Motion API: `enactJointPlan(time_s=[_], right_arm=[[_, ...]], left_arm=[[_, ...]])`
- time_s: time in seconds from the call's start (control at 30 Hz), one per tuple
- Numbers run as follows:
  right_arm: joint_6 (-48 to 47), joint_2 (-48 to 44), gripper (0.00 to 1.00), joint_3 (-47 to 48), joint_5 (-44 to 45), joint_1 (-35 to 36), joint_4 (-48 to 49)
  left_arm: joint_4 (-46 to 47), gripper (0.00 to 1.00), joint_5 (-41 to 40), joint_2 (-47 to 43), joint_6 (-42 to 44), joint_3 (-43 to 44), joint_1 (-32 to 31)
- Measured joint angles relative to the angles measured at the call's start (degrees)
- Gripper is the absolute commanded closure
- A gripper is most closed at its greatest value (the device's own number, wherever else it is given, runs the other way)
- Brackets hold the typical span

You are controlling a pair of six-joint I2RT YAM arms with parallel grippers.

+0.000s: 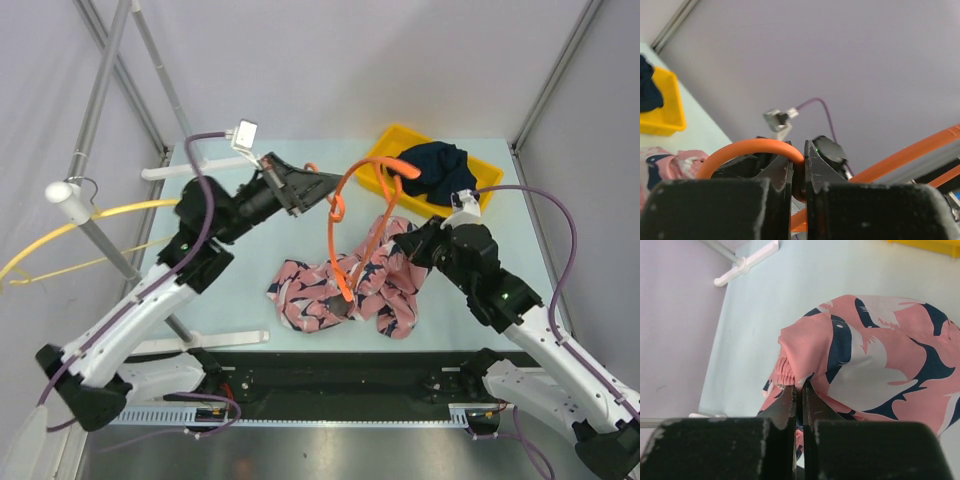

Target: Remove the shorts from the hanger

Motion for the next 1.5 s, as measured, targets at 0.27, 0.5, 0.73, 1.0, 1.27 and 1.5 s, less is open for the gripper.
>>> enactJointPlan(time_s=[0.27, 0.5, 0.73, 1.0, 1.27, 1.5], right_arm=[[3.13, 6.10, 1.00, 0.70, -6.47, 0.33, 13.09], [4.96, 20.55, 1.00, 11.37, -9.35, 7.98, 28.33], [7.52, 33.81, 1.00, 29.62, -12.09, 10.51, 40.50], [4.04, 33.86, 1.00, 37.35, -12.31, 10.12, 37.92], [-1.92, 24.85, 1.00, 32.61, -12.24, 5.60, 19.28], [-6.12, 13.27, 1.00, 21.24, -8.07, 4.92, -0.50]], left_arm=[[-3.28, 1.00, 4.83, -12.90, 4.81, 3.19, 0.00], [-7.54, 1.00, 6.23, -19.21, 9.09, 6.47, 0.00], [-13.38, 1.00, 6.49, -21.99, 12.81, 7.96, 0.00], [-17.49, 1.00, 5.22, -24.20, 14.78, 7.96, 0.00], [-17.05, 1.00, 5.27, -24.74, 14.67, 6.64, 0.00], [-16.41, 0.99, 5.49, -24.44, 14.40, 5.09, 0.00]])
